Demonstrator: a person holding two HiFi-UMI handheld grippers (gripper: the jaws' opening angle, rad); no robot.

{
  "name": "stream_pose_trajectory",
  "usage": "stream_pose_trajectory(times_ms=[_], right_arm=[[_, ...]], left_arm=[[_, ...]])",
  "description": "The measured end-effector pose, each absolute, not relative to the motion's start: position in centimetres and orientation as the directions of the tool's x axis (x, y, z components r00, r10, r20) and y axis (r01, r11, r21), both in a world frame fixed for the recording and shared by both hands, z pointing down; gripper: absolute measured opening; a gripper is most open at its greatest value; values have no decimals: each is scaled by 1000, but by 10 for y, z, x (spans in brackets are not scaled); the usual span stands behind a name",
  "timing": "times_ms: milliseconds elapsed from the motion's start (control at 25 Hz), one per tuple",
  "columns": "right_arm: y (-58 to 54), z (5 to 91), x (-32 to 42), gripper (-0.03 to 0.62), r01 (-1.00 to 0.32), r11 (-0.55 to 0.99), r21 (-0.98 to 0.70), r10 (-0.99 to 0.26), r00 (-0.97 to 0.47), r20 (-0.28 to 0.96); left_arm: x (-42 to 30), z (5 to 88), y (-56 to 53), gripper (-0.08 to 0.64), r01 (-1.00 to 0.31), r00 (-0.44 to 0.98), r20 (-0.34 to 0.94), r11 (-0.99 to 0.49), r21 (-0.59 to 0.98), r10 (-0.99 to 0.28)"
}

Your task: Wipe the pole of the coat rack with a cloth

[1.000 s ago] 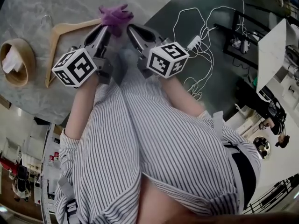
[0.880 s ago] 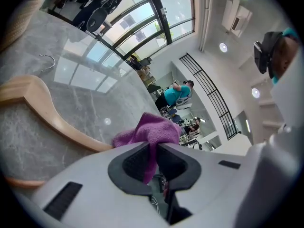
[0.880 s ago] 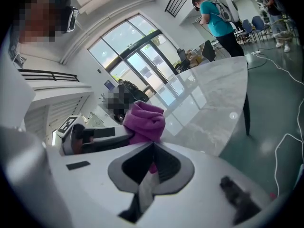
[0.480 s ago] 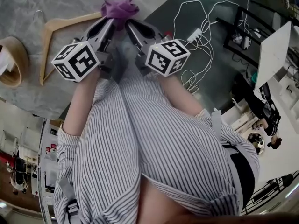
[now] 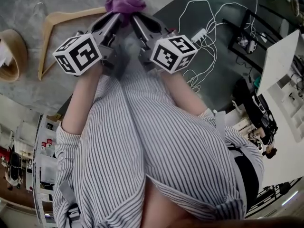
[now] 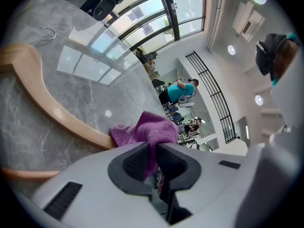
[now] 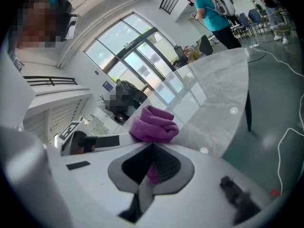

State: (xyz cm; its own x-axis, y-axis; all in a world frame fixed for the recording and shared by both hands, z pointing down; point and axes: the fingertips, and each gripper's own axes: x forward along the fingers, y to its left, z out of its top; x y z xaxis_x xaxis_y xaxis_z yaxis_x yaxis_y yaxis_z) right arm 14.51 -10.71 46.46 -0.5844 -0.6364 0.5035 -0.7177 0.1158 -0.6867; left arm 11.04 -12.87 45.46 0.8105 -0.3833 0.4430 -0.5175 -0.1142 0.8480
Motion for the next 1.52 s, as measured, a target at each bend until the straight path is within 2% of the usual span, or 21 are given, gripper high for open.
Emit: stream_pose_trajectory(times_ms=[880, 1520], right_arm=[[-119, 457, 132, 15, -711, 198, -674, -595, -634, 494], [-114, 445, 47, 15, -721, 275, -636, -564, -657, 501]], left_arm=[[90, 452, -123, 51, -526, 761, 441, -54, 849, -476], [5, 453, -123, 51, -503, 752, 425, -22, 864, -504]])
